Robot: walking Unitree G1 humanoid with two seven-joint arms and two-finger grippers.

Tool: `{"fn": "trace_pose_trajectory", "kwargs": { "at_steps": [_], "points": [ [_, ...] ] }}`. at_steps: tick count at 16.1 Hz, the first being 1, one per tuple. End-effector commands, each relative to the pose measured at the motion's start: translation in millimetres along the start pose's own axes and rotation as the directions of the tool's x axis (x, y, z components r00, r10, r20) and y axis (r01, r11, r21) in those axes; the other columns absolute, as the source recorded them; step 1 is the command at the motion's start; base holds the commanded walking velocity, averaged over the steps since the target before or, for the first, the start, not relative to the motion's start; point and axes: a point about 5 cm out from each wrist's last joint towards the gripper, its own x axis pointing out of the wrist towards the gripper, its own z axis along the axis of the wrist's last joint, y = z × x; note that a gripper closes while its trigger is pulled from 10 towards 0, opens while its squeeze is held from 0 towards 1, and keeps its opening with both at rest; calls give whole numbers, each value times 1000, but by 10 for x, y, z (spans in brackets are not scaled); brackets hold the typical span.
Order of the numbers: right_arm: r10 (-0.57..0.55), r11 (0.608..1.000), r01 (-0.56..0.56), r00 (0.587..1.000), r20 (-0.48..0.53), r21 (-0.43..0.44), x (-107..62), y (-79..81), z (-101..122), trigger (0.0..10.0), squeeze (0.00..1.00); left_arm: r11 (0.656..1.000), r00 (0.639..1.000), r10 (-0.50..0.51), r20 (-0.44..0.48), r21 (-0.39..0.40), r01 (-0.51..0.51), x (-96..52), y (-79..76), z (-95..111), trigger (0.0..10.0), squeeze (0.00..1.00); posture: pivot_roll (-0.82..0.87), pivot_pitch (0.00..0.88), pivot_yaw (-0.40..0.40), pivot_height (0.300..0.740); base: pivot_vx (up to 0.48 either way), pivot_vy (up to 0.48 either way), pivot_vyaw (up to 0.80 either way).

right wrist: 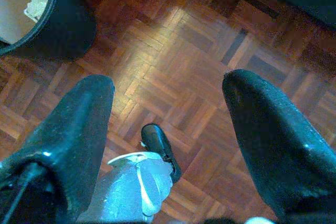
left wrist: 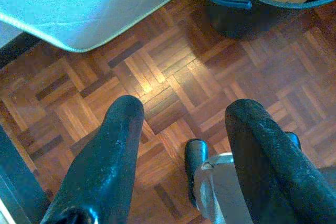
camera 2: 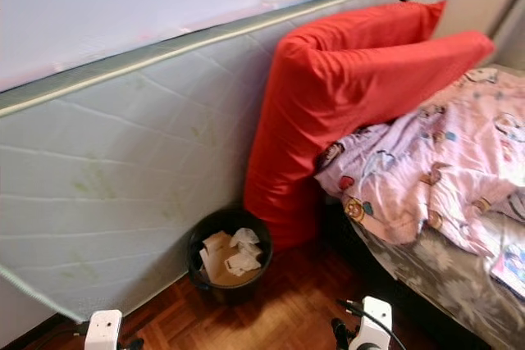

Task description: Clean up the room

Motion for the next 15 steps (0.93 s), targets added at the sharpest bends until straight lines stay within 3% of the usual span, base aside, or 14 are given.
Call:
{"fn": "trace_pose_trajectory", "kwargs": {
  "at_steps": [1,12,15],
  "points": [
    [-5,1000,5,1000,-1,-5,3,-4,17,10000,0,1000,1000,2,-10,0,-2,-2,5,-15,10000,0,102,17,-19,740,0,-304,-712],
    [-5,1000,5,1000,6,2,8,7,40,10000,0,1000,1000,15,-2,-3,-15,5,10,11,10000,0,108,22,-20,740,0,0,-708],
    [-4,1000,4,1000,22,8,9,9,57,10000,0,1000,1000,15,0,-3,-15,6,8,15,10000,0,108,23,-21,740,0,0,0]
  ]
}}
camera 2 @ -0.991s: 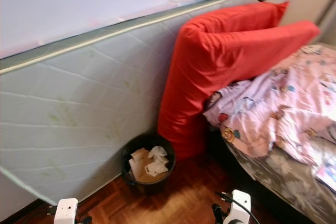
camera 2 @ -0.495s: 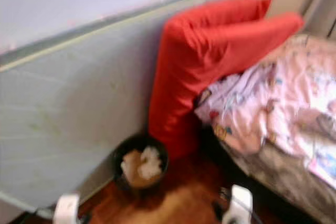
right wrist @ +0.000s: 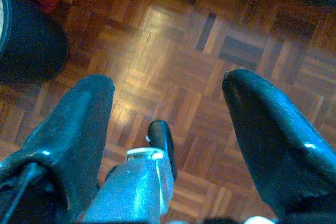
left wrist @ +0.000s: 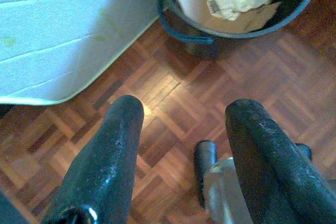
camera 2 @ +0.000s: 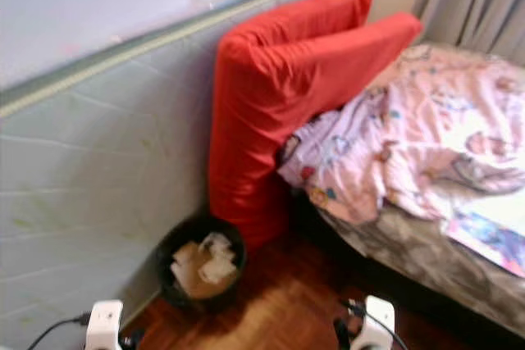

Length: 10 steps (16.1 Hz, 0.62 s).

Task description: Clean up the room

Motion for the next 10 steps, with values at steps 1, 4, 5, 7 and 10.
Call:
{"fn": "trace_pose_trajectory", "kwargs": {
  "at_steps": [1,4,5,7,10],
  "points": [
    [1,1000,-1,1000,12,8,5,17,22,10000,0,1000,999,9,-34,1,-9,-29,24,-100,10000,0,110,25,-22,740,0,0,0],
    [0,1000,0,1000,14,9,5,14,25,10000,0,1000,999,7,-33,6,-6,-28,20,-99,10000,0,109,25,-22,740,0,-203,0],
    [-1,1000,1,1000,13,6,5,13,24,10000,0,1000,999,6,-34,7,-6,-28,20,-99,10000,0,108,25,-21,740,0,-315,0],
    [-3,1000,3,1000,13,7,5,12,24,10000,0,1000,999,5,-34,7,-5,-28,19,-98,10000,0,108,26,-21,740,0,-317,0],
    [-4,1000,3,1000,19,14,5,14,27,10000,0,1000,999,4,-36,8,-3,-27,20,-98,10000,0,108,25,-20,740,0,-320,0]
  ]
}}
